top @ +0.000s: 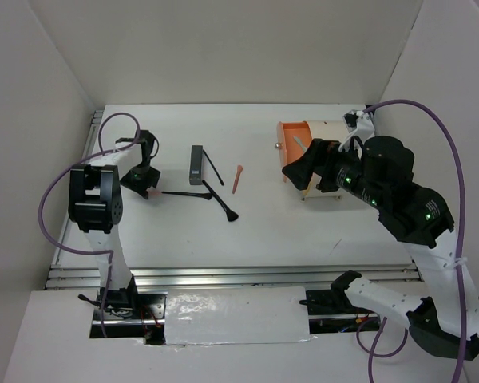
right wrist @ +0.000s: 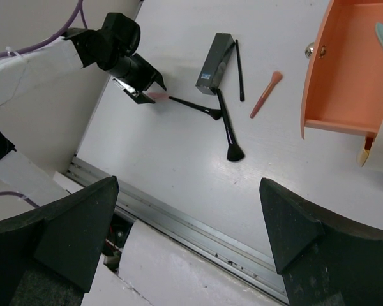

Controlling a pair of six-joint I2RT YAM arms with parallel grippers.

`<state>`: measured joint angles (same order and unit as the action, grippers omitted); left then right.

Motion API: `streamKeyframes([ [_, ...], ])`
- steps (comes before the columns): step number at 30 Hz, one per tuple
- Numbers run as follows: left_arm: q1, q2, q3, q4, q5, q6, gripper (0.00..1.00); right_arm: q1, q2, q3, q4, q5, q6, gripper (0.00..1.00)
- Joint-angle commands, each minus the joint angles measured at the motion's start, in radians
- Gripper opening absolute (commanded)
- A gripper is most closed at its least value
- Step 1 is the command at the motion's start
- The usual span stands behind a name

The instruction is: Organize the makeup

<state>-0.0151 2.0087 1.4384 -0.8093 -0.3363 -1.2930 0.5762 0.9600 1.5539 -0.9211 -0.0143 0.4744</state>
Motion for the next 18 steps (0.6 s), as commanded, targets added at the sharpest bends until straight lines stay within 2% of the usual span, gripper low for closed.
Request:
streamKeyframes([
  [1, 0.006, 0.027, -0.07, -0.01, -0.003, -0.02, 0.61, 0.005, 0.0, 0.044, 0.011, 0.01, -0.014, 1.0],
  [5, 0.007, 0.001, -0.114, 0.019, 0.006, -0.031, 0.46, 0.005, 0.0, 0.052, 0.013, 0.013, -0.011, 1.0],
  [7, 0.012, -0.007, -0.133, 0.025, 0.016, -0.037, 0.36, 0.004, -0.001, 0.051, 0.013, 0.013, -0.011, 1.0],
  [8, 0.012, -0.01, -0.139, 0.028, 0.017, -0.038, 0.28, 0.005, -0.001, 0.051, 0.013, 0.013, -0.011, 1.0],
  [13, 0.012, -0.033, -0.177, 0.045, 0.029, -0.035, 0.15, 0.005, -0.004, 0.048, 0.016, 0.013, -0.008, 1.0],
  [18, 0.012, -0.097, -0.171, 0.035, 0.028, -0.011, 0.1, 0.005, -0.004, 0.034, 0.025, 0.008, -0.008, 1.0],
])
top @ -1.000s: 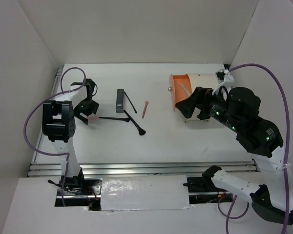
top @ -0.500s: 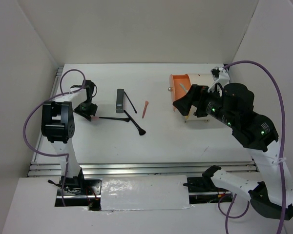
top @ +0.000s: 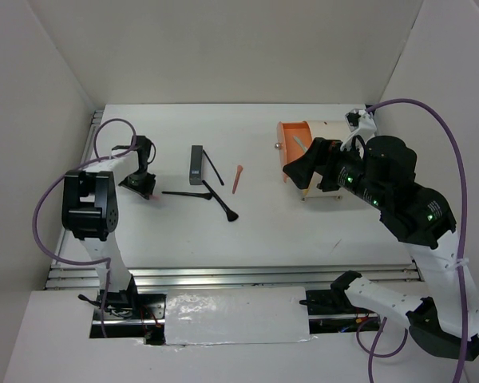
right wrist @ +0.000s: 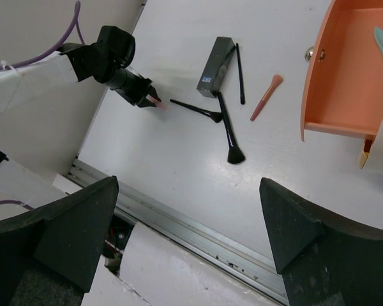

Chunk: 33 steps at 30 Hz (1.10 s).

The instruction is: Organize the makeup

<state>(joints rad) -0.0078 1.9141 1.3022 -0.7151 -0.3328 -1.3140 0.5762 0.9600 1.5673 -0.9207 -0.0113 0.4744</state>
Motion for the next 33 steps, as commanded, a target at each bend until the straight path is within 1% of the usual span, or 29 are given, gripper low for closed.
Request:
streamKeyframes([
  [1, 0.005, -0.013, -0.021, -0.063, 0.025, 0.019, 0.06, 0.005, -0.004, 0.014, 0.026, 0.002, -0.008, 1.0],
  [3, 0.005, -0.053, -0.008, -0.072, 0.032, 0.047, 0.03, 0.005, -0.003, 0.005, 0.034, -0.01, -0.008, 1.0],
  [4, 0.005, -0.069, 0.0, -0.075, 0.04, 0.056, 0.0, 0.005, -0.003, -0.004, 0.039, -0.015, -0.007, 1.0],
  [9, 0.005, -0.188, 0.003, -0.067, 0.075, 0.125, 0.0, 0.005, 0.002, -0.021, 0.072, -0.041, -0.003, 1.0],
  [11, 0.005, -0.216, 0.012, -0.081, 0.086, 0.151, 0.0, 0.007, 0.014, -0.021, 0.085, -0.081, -0.014, 1.0],
  [13, 0.005, -0.26, 0.017, -0.093, 0.119, 0.183, 0.0, 0.005, 0.028, -0.016, 0.103, -0.159, -0.036, 1.0],
  [18, -0.033, -0.374, 0.038, -0.124, 0.199, 0.246, 0.0, 0.028, 0.104, -0.033, 0.183, -0.254, -0.01, 1.0],
  [20, -0.053, -0.401, 0.068, -0.141, 0.244, 0.257, 0.0, 0.053, 0.157, -0.044, 0.238, -0.282, 0.009, 1.0],
  [21, -0.075, -0.432, 0.077, -0.158, 0.258, 0.262, 0.0, 0.086, 0.175, -0.046, 0.255, -0.282, 0.015, 1.0],
  [24, -0.106, -0.492, 0.104, -0.179, 0.313, 0.266, 0.0, 0.157, 0.267, -0.043, 0.315, -0.245, 0.055, 1.0],
  [29, -0.116, -0.567, 0.137, -0.193, 0.4, 0.28, 0.01, 0.249, 0.448, -0.03, 0.471, -0.239, 0.118, 1.0],
  [33, -0.118, -0.61, 0.175, -0.224, 0.437, 0.297, 0.02, 0.301, 0.58, 0.037, 0.517, -0.231, 0.122, 1.0],
])
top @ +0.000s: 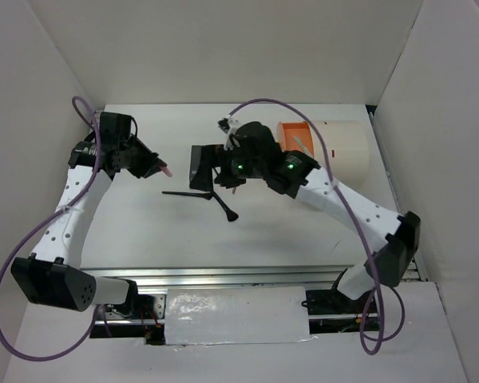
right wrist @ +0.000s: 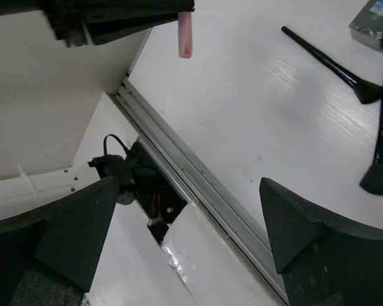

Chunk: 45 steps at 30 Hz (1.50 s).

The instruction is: Organize the makeup

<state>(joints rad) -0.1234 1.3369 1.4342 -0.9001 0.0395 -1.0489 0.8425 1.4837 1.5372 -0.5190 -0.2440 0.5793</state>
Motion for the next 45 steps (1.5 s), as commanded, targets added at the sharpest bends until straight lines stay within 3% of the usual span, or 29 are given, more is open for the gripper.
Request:
streamKeyframes([
  [1, -0.002, -0.039, 0.048, -0.049, 0.074, 0.036, 0.02, 0.053, 0.1, 0.076, 0.134, 0.0, 0.013, 1.0],
  [10, -0.002, -0.128, 0.025, -0.079, 0.132, 0.04, 0.04, 0.112, 0.21, 0.081, 0.267, 0.006, 0.005, 0.97],
  [19, -0.004, -0.177, -0.003, -0.105, 0.151, 0.043, 0.05, 0.113, 0.277, 0.104, 0.339, -0.009, 0.005, 0.81],
  [26, -0.004, -0.196, 0.005, -0.126, 0.131, 0.055, 0.05, 0.115, 0.316, 0.162, 0.358, -0.024, 0.002, 0.59],
  [33, -0.004, -0.203, -0.018, -0.131, 0.128, 0.061, 0.06, 0.115, 0.346, 0.199, 0.37, -0.057, 0.01, 0.48],
  [40, -0.004, -0.199, -0.021, -0.122, 0.123, 0.067, 0.08, 0.116, 0.359, 0.215, 0.37, -0.087, 0.005, 0.27],
  [42, -0.004, -0.189, -0.014, -0.114, 0.126, 0.069, 0.12, 0.115, 0.365, 0.227, 0.372, -0.11, 0.005, 0.0],
  [45, -0.002, -0.185, -0.008, -0.099, 0.137, 0.072, 0.25, 0.115, 0.352, 0.209, 0.387, -0.113, 0.016, 0.0],
])
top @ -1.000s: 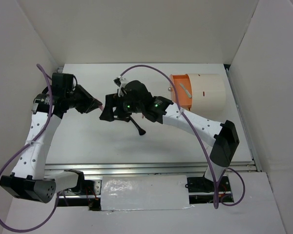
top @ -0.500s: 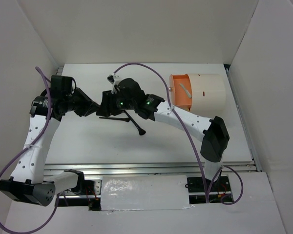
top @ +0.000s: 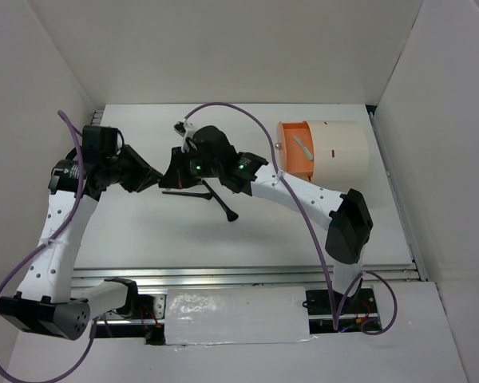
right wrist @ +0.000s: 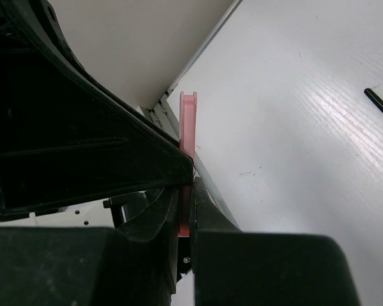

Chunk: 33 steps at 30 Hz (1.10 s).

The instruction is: Organize the makeup

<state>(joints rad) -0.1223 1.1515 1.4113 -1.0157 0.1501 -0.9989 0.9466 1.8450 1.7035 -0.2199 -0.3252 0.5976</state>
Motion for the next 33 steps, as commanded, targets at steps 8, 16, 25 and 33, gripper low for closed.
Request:
streamKeyframes([
  [8, -0.005, 0.007, 0.074, 0.034, 0.005, 0.039, 0.89, 0.011, -0.056, 0.007, 0.079, 0.012, -0.004, 0.0],
  [16, -0.005, 0.013, 0.188, -0.012, -0.118, 0.081, 0.99, -0.038, -0.193, -0.129, -0.021, 0.214, 0.007, 0.0],
  [25, -0.002, -0.016, 0.089, 0.037, -0.111, 0.16, 0.99, -0.278, -0.429, -0.157, -0.343, 0.521, -0.139, 0.0],
  [33, -0.007, 0.02, -0.035, 0.101, -0.03, 0.247, 0.99, -0.477, -0.421, -0.12, -0.475, 0.693, -0.263, 0.0],
])
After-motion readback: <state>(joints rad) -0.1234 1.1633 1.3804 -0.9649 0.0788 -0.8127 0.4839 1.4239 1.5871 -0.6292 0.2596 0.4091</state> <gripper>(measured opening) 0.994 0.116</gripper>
